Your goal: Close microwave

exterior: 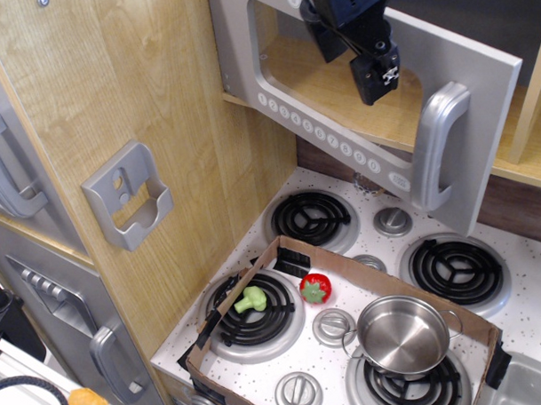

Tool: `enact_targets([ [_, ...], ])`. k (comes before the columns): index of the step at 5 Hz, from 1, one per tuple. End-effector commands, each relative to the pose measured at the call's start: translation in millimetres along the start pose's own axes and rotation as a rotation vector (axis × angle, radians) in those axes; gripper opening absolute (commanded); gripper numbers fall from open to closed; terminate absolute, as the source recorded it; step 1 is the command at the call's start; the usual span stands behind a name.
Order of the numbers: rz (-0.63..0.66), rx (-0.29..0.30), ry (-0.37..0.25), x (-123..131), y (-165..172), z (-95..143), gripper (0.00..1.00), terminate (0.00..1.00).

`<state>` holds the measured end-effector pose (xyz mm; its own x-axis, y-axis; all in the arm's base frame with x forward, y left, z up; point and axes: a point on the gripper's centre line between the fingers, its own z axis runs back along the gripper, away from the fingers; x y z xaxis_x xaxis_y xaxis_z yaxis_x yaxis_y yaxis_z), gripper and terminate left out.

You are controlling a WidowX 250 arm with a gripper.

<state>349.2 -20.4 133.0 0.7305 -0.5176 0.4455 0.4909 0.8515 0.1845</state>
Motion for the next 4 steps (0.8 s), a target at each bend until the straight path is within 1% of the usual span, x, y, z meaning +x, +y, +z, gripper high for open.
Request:
enact_targets([
  [1,-0.041,0.035,-0.080,34,-1,9,1.00,0.00],
  [4,-0.102,0.038,-0.107,62,2,2,1.00,0.00],
])
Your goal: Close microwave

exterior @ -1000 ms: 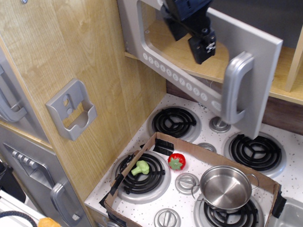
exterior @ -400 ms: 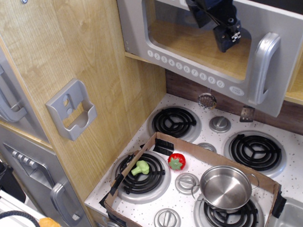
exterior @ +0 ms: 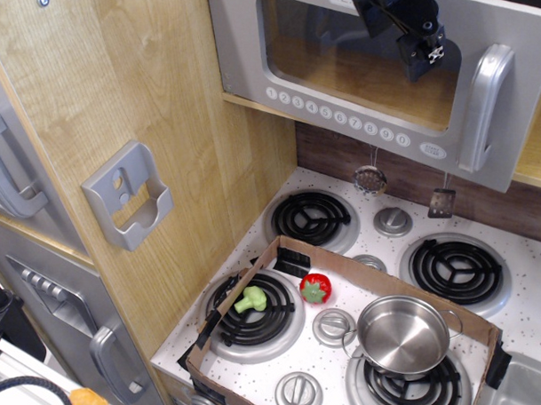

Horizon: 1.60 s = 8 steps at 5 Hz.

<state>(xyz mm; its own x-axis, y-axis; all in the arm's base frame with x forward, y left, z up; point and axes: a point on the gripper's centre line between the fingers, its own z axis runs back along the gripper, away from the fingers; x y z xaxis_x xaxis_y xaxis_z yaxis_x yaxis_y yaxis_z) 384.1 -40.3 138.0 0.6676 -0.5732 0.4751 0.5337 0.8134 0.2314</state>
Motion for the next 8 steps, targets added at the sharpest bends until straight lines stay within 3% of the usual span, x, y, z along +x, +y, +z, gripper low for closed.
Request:
enact_targets([
  [1,-0.045,0.016,-0.057,30.9,3.8,11.5,1.00,0.00],
  [8,-0.051,0.015,-0.059,33.5,3.8,10.8,1.00,0.00],
])
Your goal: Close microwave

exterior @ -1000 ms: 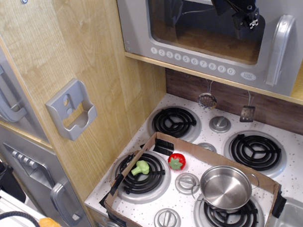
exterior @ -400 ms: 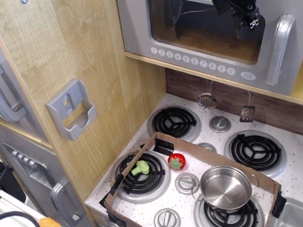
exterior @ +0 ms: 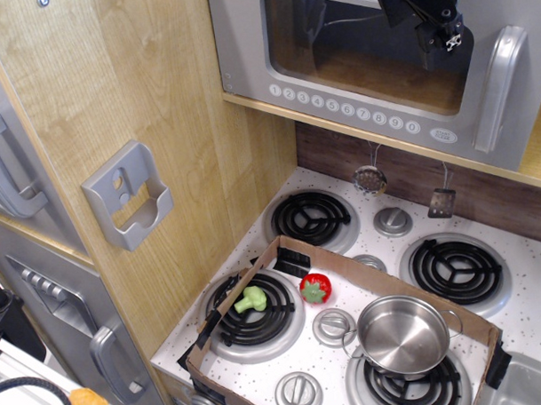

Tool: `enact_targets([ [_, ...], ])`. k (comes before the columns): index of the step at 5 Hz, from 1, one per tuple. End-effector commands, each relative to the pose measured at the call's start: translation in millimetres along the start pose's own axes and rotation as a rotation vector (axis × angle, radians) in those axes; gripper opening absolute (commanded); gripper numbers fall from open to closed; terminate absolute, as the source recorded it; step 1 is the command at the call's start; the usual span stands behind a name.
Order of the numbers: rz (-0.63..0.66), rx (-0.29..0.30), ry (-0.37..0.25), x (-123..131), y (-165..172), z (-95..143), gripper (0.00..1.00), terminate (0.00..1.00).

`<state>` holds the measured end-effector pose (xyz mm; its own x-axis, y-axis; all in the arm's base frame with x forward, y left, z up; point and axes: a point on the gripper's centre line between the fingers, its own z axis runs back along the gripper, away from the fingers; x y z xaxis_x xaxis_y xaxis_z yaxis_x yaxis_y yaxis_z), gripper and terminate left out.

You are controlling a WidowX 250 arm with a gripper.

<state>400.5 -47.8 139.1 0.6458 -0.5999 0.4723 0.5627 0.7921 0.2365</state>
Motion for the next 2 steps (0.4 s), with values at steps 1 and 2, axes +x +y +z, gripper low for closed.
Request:
enact_targets([
  [1,-0.018,0.029,-0.052,17.8,1.2,19.1,1.00,0.00],
  [2,-0.018,0.029,-0.052,17.8,1.2,19.1,1.00,1.00],
])
